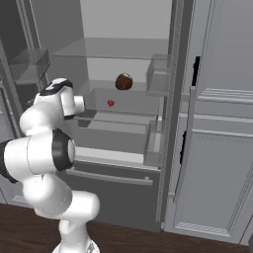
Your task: Take the strawberry from the fridge and place it on top of the pancake, located on the dining counter.
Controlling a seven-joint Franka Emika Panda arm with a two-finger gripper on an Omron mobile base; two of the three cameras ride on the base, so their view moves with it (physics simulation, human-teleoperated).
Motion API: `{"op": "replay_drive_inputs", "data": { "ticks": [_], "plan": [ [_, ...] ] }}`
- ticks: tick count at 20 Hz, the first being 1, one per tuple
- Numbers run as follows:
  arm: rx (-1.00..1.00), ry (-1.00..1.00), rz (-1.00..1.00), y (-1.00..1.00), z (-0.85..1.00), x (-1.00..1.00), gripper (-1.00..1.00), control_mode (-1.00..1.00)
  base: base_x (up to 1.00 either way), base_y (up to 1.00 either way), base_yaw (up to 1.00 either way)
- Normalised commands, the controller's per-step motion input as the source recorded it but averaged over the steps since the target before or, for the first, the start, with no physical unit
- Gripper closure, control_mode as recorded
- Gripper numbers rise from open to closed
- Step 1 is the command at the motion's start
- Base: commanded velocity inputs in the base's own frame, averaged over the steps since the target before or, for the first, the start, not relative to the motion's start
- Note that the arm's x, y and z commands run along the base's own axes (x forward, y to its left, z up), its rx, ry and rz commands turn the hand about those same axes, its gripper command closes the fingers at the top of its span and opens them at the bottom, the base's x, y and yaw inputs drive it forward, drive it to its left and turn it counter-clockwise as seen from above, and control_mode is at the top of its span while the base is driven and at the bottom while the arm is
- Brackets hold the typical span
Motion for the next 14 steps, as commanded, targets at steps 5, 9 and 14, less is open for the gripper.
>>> {"op": "replay_drive_inputs", "data": {
  "ticks": [5, 9, 14],
  "plan": [
    [-0.03, 0.01, -0.17, 0.67, 0.00, -0.05, -1.00, -1.00, 0.00, 0.00, 0.00],
    [0.00, 0.04, -0.15, 0.24, 0.00, 0.00, -1.00, -1.00, 0.00, 0.00, 0.00],
    [-0.14, 0.02, -0.07, -0.57, 0.03, 0.00, -1.00, -1.00, 0.00, 0.00, 0.00]
  ]
}}
